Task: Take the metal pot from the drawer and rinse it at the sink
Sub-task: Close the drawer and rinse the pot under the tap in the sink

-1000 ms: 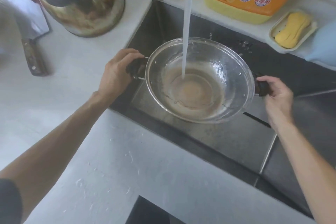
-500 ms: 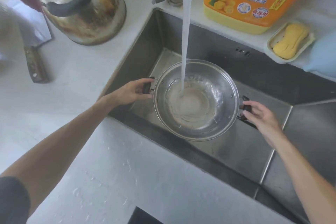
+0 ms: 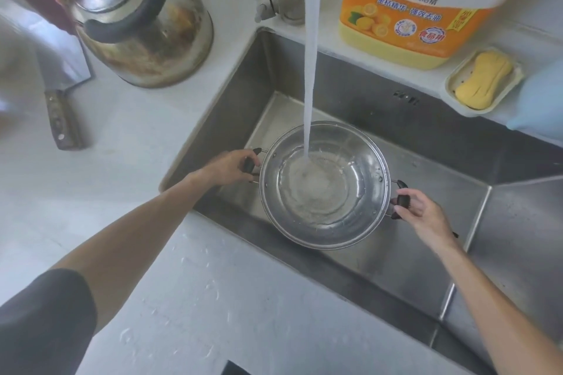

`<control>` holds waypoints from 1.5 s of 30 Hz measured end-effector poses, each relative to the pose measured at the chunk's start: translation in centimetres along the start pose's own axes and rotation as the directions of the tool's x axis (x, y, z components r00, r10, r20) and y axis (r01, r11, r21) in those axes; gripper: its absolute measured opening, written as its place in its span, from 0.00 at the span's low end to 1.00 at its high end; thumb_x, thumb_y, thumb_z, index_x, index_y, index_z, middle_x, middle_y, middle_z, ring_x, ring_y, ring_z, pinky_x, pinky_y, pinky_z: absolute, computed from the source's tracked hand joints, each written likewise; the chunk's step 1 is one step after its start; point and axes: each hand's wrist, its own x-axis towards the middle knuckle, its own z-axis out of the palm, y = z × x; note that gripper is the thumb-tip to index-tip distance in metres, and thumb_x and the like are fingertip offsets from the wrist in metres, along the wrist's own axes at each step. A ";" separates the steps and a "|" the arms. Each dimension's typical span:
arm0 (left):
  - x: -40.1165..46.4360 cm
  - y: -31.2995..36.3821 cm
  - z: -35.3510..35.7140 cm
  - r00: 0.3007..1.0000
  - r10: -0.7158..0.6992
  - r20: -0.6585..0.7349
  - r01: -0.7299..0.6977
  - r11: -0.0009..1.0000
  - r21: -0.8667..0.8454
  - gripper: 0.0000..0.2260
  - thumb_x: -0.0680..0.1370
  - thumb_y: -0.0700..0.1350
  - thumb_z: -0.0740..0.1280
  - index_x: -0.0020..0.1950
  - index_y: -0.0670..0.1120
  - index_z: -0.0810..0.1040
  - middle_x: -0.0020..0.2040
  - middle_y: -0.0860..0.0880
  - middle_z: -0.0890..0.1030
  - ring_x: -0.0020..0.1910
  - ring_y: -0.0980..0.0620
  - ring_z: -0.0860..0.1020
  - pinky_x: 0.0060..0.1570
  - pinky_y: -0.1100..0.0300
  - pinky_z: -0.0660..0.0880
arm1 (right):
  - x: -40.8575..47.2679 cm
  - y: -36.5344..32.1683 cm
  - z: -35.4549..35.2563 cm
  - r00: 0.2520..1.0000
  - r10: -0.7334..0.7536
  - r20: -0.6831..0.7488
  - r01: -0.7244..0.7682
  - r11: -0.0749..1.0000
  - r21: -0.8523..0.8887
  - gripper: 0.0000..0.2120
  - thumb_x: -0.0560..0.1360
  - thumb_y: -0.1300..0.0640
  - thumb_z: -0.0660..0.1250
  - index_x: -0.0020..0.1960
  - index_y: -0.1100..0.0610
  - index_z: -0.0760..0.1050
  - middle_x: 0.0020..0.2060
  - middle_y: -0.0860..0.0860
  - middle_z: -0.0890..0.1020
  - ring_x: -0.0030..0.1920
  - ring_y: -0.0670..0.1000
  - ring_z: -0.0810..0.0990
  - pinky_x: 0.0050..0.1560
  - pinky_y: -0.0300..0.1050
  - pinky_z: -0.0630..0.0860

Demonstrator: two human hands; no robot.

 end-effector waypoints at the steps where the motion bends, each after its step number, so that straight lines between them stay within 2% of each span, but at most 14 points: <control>1: -0.1 0.3 -0.3 0.999 0.000 0.032 -0.002 0.999 0.035 0.14 0.73 0.47 0.72 0.57 0.52 0.76 0.45 0.48 0.79 0.45 0.49 0.75 0.44 0.59 0.68 | 0.0 0.0 0.1 1.000 0.006 0.000 -0.006 1.000 -0.017 0.21 0.72 0.65 0.69 0.45 0.36 0.76 0.52 0.55 0.82 0.47 0.51 0.83 0.57 0.44 0.76; 3: -0.6 1.4 -1.7 0.999 0.009 0.049 -0.016 0.989 0.150 0.15 0.75 0.47 0.70 0.62 0.53 0.75 0.50 0.49 0.80 0.47 0.51 0.76 0.45 0.60 0.69 | 0.0 -0.1 0.3 1.000 0.022 0.001 -0.022 0.999 -0.035 0.18 0.72 0.65 0.69 0.45 0.40 0.76 0.52 0.54 0.81 0.44 0.50 0.83 0.49 0.33 0.76; 5: -1.6 3.0 -3.8 0.982 0.089 -0.167 -0.052 0.975 0.214 0.13 0.76 0.49 0.67 0.61 0.56 0.76 0.51 0.54 0.83 0.48 0.51 0.79 0.47 0.59 0.72 | 0.1 0.0 0.5 0.999 0.038 0.003 -0.038 0.999 -0.028 0.15 0.72 0.66 0.69 0.48 0.46 0.75 0.53 0.57 0.81 0.44 0.47 0.82 0.44 0.25 0.73; 8: -3.7 7.0 -8.3 0.729 0.200 -0.654 -0.321 0.945 -0.068 0.10 0.75 0.52 0.68 0.56 0.60 0.76 0.39 0.59 0.81 0.39 0.55 0.80 0.46 0.60 0.77 | 0.2 0.9 0.6 0.999 0.040 0.023 -0.040 0.999 -0.008 0.13 0.72 0.68 0.68 0.49 0.51 0.75 0.51 0.57 0.81 0.39 0.34 0.81 0.42 0.20 0.70; 11: -3.1 9.8 -13.2 0.592 0.142 -0.793 -0.510 0.828 -0.233 0.14 0.75 0.51 0.69 0.61 0.58 0.75 0.40 0.55 0.81 0.36 0.58 0.79 0.41 0.67 0.77 | 0.5 1.3 0.6 0.998 0.050 0.031 -0.050 0.999 0.007 0.14 0.72 0.68 0.68 0.48 0.50 0.74 0.51 0.58 0.81 0.36 0.32 0.80 0.40 0.20 0.70; 15: 0.3 10.7 -14.7 0.639 0.121 -0.759 -0.417 0.884 -0.210 0.10 0.78 0.48 0.65 0.57 0.50 0.82 0.44 0.48 0.85 0.39 0.56 0.82 0.49 0.55 0.81 | 0.8 1.4 0.4 0.998 0.050 0.048 -0.049 0.999 -0.023 0.18 0.71 0.70 0.68 0.44 0.45 0.75 0.50 0.60 0.81 0.35 0.36 0.81 0.38 0.22 0.71; 22: 2.8 11.0 -12.6 0.616 0.062 -0.785 -0.530 0.770 -0.355 0.12 0.78 0.43 0.66 0.59 0.40 0.82 0.50 0.48 0.84 0.41 0.63 0.82 0.51 0.65 0.80 | 0.8 1.9 0.2 0.998 0.049 0.036 -0.048 0.998 -0.027 0.22 0.72 0.69 0.67 0.42 0.39 0.76 0.49 0.58 0.81 0.36 0.38 0.81 0.39 0.24 0.73; 24: 2.8 12.2 -12.9 0.603 0.111 -0.790 -0.523 0.802 -0.287 0.12 0.78 0.41 0.66 0.59 0.41 0.81 0.49 0.50 0.83 0.38 0.73 0.78 0.45 0.76 0.74 | 0.5 1.3 0.3 0.998 0.049 0.032 -0.048 0.999 -0.021 0.18 0.73 0.70 0.66 0.47 0.46 0.76 0.49 0.60 0.81 0.34 0.37 0.81 0.36 0.24 0.72; 27: 1.5 12.4 -12.7 0.622 0.204 -0.756 -0.530 0.820 -0.215 0.15 0.79 0.43 0.65 0.65 0.46 0.77 0.50 0.51 0.82 0.41 0.73 0.76 0.48 0.74 0.75 | 0.2 1.0 0.3 0.999 0.037 0.031 -0.037 0.999 -0.026 0.11 0.73 0.70 0.65 0.52 0.57 0.74 0.49 0.60 0.80 0.32 0.38 0.80 0.32 0.24 0.71; 30: -0.6 9.6 -8.9 0.728 0.211 -0.653 -0.464 0.852 -0.242 0.17 0.78 0.47 0.66 0.68 0.52 0.72 0.49 0.54 0.80 0.44 0.63 0.78 0.53 0.64 0.78 | 0.2 0.4 -0.1 0.999 0.028 0.030 -0.028 1.000 0.003 0.11 0.72 0.66 0.68 0.47 0.51 0.77 0.50 0.61 0.81 0.39 0.49 0.83 0.38 0.30 0.76; 33: -2.6 6.0 -4.7 0.950 0.095 -0.297 -0.109 0.994 -0.029 0.10 0.77 0.51 0.67 0.56 0.52 0.79 0.50 0.52 0.81 0.50 0.51 0.80 0.58 0.51 0.76 | 0.2 0.5 -1.0 0.996 0.048 0.075 -0.050 0.998 0.030 0.15 0.60 0.47 0.78 0.44 0.46 0.79 0.49 0.57 0.82 0.40 0.50 0.84 0.42 0.41 0.81; 35: -3.1 4.2 -2.9 0.994 -0.102 0.045 0.092 0.980 0.175 0.12 0.77 0.52 0.66 0.59 0.51 0.78 0.51 0.49 0.79 0.53 0.47 0.77 0.59 0.54 0.73 | 0.3 0.3 -1.3 0.991 0.069 0.114 -0.075 0.996 0.042 0.12 0.65 0.55 0.77 0.46 0.49 0.79 0.50 0.59 0.82 0.38 0.46 0.84 0.41 0.39 0.81; 37: -3.0 3.3 -1.9 0.969 -0.169 0.182 0.126 0.967 0.223 0.15 0.78 0.51 0.65 0.64 0.51 0.75 0.52 0.47 0.76 0.56 0.45 0.76 0.57 0.56 0.70 | 0.7 0.4 -1.3 0.985 0.066 0.159 -0.073 0.997 0.036 0.12 0.70 0.67 0.70 0.48 0.52 0.77 0.50 0.60 0.81 0.37 0.44 0.84 0.41 0.36 0.80; 45: -1.6 1.9 -0.7 0.999 0.024 0.035 -0.026 0.998 0.063 0.18 0.76 0.39 0.68 0.64 0.51 0.76 0.44 0.46 0.78 0.43 0.49 0.74 0.45 0.61 0.68 | 0.7 -0.6 -1.7 0.989 -0.019 0.144 0.029 0.997 -0.068 0.23 0.69 0.68 0.72 0.41 0.37 0.75 0.45 0.47 0.82 0.36 0.38 0.81 0.43 0.25 0.73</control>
